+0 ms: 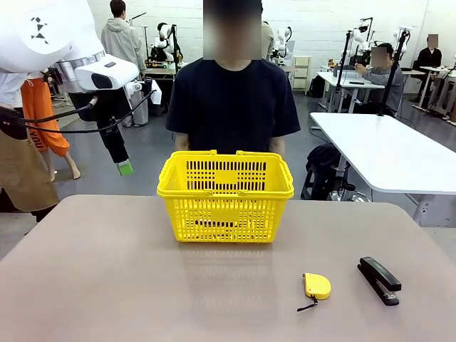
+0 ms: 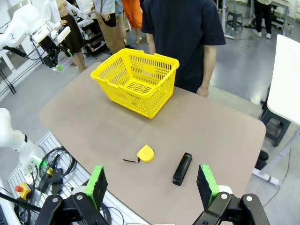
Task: Place the items the person wants into the basket.
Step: Pick up the item the person points to and place it in the Market Basket.
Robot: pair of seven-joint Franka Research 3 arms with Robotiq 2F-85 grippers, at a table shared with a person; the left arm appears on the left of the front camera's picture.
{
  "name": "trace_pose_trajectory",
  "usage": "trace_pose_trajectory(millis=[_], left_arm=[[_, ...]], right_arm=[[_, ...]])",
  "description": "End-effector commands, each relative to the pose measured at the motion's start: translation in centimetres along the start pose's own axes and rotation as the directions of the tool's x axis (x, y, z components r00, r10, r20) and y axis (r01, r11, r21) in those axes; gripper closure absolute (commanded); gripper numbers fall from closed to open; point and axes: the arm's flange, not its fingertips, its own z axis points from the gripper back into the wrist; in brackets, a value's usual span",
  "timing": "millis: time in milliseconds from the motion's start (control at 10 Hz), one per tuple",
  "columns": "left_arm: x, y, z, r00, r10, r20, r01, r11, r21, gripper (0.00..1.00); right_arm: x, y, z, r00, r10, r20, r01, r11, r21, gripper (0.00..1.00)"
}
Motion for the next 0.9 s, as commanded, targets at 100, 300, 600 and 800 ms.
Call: trace_pose_trajectory(millis=[100,300,600,800], left_arm=[[-0.31,0.0,0.72,1.0,-0.002,0.009,0.002,1.0,0.013,0.0],[-0.31,0.0,0.72,1.0,-0.002,0.009,0.002,1.0,0.013,0.0],[-0.31,0.0,0.72,1.0,-0.002,0.009,0.002,1.0,0.013,0.0],[-0.31,0.0,0.72,1.0,-0.002,0.009,0.002,1.0,0.013,0.0]], right_arm=[[-0.03,-0.02,-0.14,1.0,-0.009,-0.015,0.009,1.0,-0.005,0.0],[-0.03,-0.02,-0.14,1.0,-0.009,-0.015,0.009,1.0,-0.005,0.0],[-0.03,-0.02,-0.14,1.0,-0.009,-0.015,0.009,1.0,-0.005,0.0],[-0.03,-0.02,-0.14,1.0,-0.009,-0.015,0.009,1.0,-0.005,0.0]])
